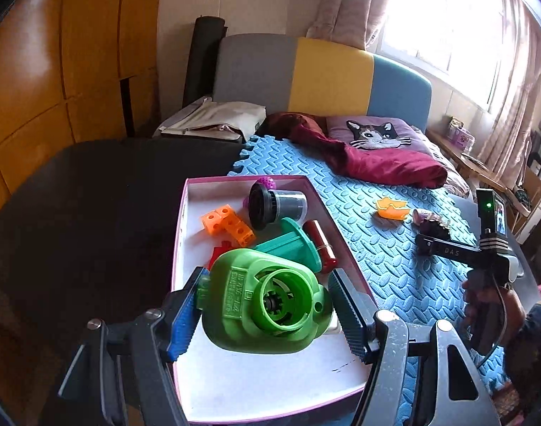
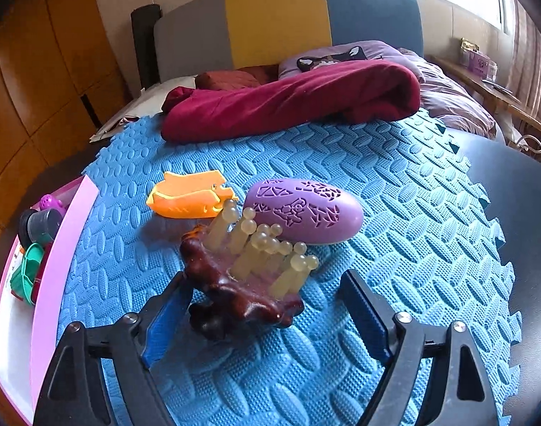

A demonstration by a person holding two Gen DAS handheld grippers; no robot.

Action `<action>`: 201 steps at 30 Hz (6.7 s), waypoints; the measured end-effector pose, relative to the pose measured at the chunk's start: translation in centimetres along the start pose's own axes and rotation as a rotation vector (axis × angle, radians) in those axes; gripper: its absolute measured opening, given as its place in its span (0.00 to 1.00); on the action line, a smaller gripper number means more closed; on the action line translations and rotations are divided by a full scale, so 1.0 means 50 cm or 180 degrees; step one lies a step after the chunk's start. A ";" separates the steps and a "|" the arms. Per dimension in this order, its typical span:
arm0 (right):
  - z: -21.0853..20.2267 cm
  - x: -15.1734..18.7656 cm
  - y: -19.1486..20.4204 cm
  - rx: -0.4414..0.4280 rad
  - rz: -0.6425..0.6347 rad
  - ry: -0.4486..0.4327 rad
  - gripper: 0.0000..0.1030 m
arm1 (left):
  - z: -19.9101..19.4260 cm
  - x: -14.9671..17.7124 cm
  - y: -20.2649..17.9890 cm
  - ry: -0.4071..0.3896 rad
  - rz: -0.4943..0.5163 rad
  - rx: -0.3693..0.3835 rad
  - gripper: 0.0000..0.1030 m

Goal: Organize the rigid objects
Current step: 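Carry the green-and-white toy over the tray while the right gripper grasps the brown comb, then lower the green-and-white toy into the tray and open the left gripper, then carry the brown comb into the tray with the right gripper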

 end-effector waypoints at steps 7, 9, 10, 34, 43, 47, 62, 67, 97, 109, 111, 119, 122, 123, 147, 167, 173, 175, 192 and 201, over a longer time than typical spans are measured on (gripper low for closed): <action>-0.001 0.001 0.000 0.0008 -0.0006 -0.0002 0.84 | 0.009 0.015 0.015 0.0042 -0.0054 -0.0037 0.67; -0.001 0.001 0.001 0.0027 -0.0022 0.0001 0.84 | 0.012 0.020 0.018 0.0059 -0.0061 -0.0055 0.67; -0.001 0.001 0.002 0.0043 -0.0035 0.0004 0.84 | 0.014 0.022 0.021 0.0068 -0.0064 -0.0064 0.67; -0.017 0.003 -0.017 0.0086 0.0259 -0.0064 0.80 | 0.017 0.052 0.068 0.0115 -0.0276 -0.0081 0.67; -0.038 -0.002 -0.015 0.0220 0.0284 -0.0247 0.80 | 0.016 0.053 0.071 0.0120 -0.0297 -0.0083 0.67; -0.031 0.002 -0.015 0.0269 0.0274 -0.0177 0.52 | 0.017 0.055 0.069 0.0131 -0.0291 -0.0084 0.67; -0.033 0.005 -0.011 0.0299 0.0263 -0.0192 0.52 | 0.019 0.070 0.087 0.0218 -0.0450 -0.0017 0.67; -0.033 0.005 -0.010 0.0299 0.0265 -0.0191 0.52 | 0.028 0.080 0.081 0.0312 -0.0509 0.0122 0.67; -0.018 0.008 -0.014 0.0327 0.0291 -0.0083 0.50 | 0.118 0.011 0.092 0.0285 -0.0209 -0.0227 0.90; -0.019 0.009 -0.018 0.0266 0.0349 -0.0093 0.51 | 0.052 0.026 0.085 0.0003 -0.0334 -0.0327 0.90; -0.020 0.009 -0.019 0.0261 0.0358 -0.0096 0.51 | 0.046 0.028 0.087 -0.0013 -0.0350 -0.0342 0.90; -0.020 0.009 -0.023 0.0270 0.0377 -0.0099 0.51 | 0.034 0.046 0.084 -0.0007 -0.0366 -0.0369 0.91; -0.020 0.009 -0.022 0.0270 0.0377 -0.0099 0.51 | 0.031 0.046 0.078 -0.0017 -0.0338 -0.0386 0.91; -0.020 0.009 -0.022 0.0270 0.0377 -0.0099 0.51 | 0.029 0.046 0.075 -0.0021 -0.0321 -0.0403 0.91; -0.022 0.011 -0.034 0.0367 0.0446 -0.0102 0.50 | 0.010 0.054 0.081 -0.0040 -0.0297 -0.0467 0.91; -0.077 0.070 0.085 -0.0026 -0.0059 -0.0062 0.50 | -0.020 0.054 0.101 -0.0137 -0.0325 -0.0505 0.91; -0.123 0.085 0.148 -0.0262 -0.0250 -0.0141 0.50 | -0.030 0.052 0.101 -0.0184 -0.0304 -0.0528 0.91; -0.145 0.085 0.169 -0.0359 -0.0288 -0.0186 0.50 | -0.032 0.054 0.102 -0.0190 -0.0305 -0.0528 0.91; -0.268 0.103 0.411 -0.1141 -0.1294 -0.0267 0.50 | -0.037 0.054 0.111 -0.0237 -0.0392 -0.0480 0.91; -0.200 0.129 0.471 -0.0985 -0.1612 0.0014 0.50 | -0.047 0.050 0.119 -0.0275 -0.0429 -0.0487 0.91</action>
Point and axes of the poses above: each gripper's, at about its wrist camera, not at the fingertips, and z roughly the way its jaws point, y to its left, x to its underside, the point moved 5 cm from there along z, roughly the way its jaws point, and after that the axes turned 10 degrees about x, right-handed, at the moved point
